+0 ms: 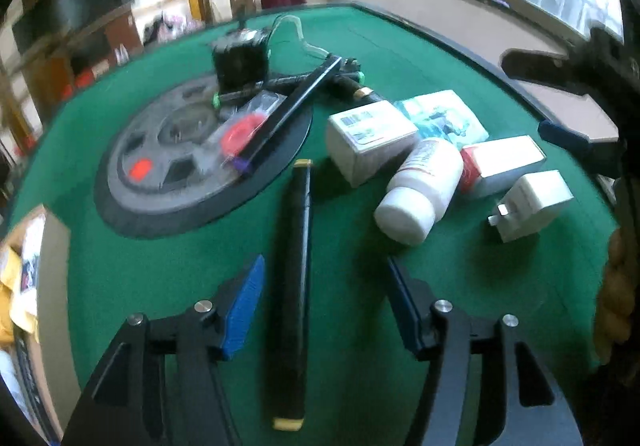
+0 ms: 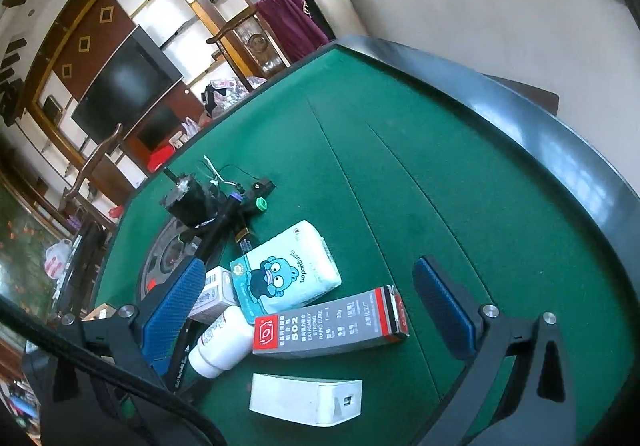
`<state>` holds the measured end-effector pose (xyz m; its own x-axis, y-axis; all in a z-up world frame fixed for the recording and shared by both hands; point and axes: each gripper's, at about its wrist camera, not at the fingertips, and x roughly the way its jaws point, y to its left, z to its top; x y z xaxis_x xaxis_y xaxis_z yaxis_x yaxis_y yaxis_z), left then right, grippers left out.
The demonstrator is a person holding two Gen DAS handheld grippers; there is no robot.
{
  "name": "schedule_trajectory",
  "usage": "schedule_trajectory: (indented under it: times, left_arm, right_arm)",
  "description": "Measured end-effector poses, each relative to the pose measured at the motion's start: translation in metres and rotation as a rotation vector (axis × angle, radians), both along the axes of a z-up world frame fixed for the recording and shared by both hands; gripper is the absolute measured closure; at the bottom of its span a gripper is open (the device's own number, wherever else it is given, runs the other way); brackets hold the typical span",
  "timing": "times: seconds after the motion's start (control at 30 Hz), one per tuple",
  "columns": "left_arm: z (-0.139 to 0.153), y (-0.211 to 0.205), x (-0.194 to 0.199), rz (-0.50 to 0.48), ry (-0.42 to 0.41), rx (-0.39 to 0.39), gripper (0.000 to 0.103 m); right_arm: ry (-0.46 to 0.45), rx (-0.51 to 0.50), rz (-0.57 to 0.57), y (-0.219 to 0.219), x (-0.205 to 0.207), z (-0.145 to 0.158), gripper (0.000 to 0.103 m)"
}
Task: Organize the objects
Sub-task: 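Grasp the yellow-capped black marker with the left tool, then grasp the purple-capped black marker with the right tool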
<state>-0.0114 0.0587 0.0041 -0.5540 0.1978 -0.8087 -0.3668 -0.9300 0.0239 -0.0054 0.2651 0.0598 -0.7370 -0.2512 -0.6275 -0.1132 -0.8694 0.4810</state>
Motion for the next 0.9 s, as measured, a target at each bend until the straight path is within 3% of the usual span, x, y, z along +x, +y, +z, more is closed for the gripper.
schedule_trajectory:
  times: [0.07,0.1,0.13,0.53,0.8,0.9]
  left_arm:
    - [0.000,-0.002,0.000,0.011,0.001,0.021,0.058]
    - [0.002,-0.003,0.002,0.012,0.008,0.017,0.081]
    - [0.003,-0.004,0.002,0.008,-0.003,0.022,0.092]
    - [0.020,-0.041,0.039,0.107,0.034,0.013,0.092]
    - [0.048,-0.087,0.069,0.162,0.067,0.186,0.091]
    - [0.063,-0.110,0.081,0.178,0.099,0.249,0.091]
  right_arm:
    - [-0.005,0.007,0.003,0.000,-0.001,-0.001,0.000]
    - [-0.009,0.014,0.003,-0.001,-0.001,-0.001,0.000]
    - [-0.012,0.019,0.004,-0.001,-0.002,-0.002,0.000]
    - [-0.027,0.090,0.002,-0.005,-0.002,-0.004,0.000]
    - [-0.015,0.127,-0.007,-0.009,0.003,0.004,0.000]
    - [-0.012,0.093,0.059,-0.022,0.004,0.019,0.000]
